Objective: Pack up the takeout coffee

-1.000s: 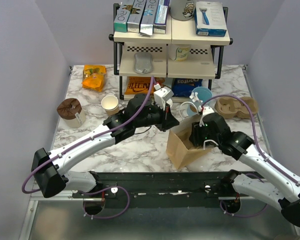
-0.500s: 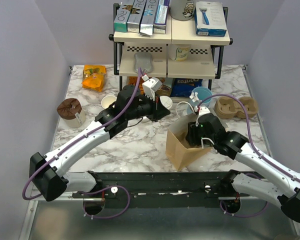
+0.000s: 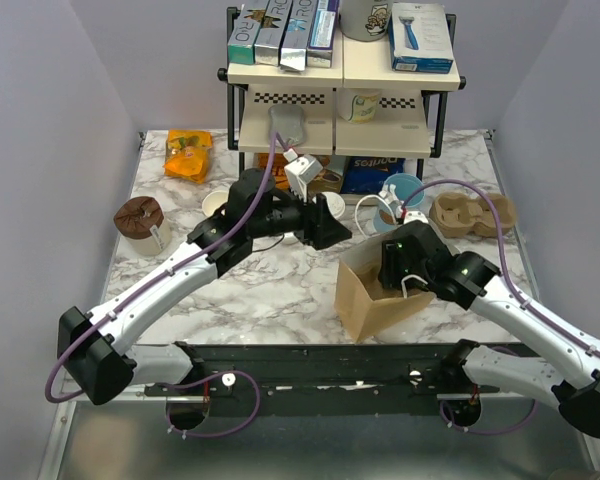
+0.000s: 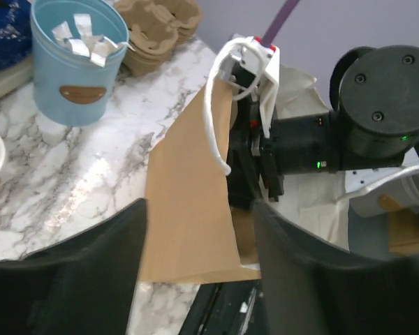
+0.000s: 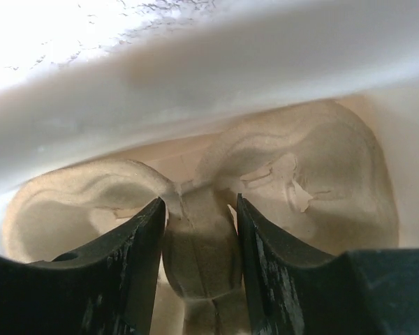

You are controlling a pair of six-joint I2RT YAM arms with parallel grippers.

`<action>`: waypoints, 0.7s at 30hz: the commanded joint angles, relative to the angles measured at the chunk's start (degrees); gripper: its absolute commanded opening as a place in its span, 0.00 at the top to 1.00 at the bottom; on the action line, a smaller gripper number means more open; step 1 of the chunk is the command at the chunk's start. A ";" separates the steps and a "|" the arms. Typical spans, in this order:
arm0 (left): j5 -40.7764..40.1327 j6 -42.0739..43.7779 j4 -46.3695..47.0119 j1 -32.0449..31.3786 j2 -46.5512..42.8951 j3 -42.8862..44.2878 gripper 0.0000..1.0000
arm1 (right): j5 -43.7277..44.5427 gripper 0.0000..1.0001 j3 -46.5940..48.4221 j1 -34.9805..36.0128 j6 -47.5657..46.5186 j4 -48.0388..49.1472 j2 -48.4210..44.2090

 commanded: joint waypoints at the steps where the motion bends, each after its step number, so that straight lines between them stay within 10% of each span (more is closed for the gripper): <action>1: 3.01 -1.52 4.85 -1.61 -2.01 -3.92 0.18 | 1.46 0.46 2.61 0.35 4.58 -9.78 0.53; 14: -6.91 7.87 -8.93 -10.49 7.74 5.30 0.15 | -1.54 0.45 2.34 0.35 6.78 -6.88 -0.35; 21: -17.81 8.50 -13.43 -10.94 13.64 11.80 1.00 | -6.90 0.46 1.11 0.35 0.54 -3.46 -2.55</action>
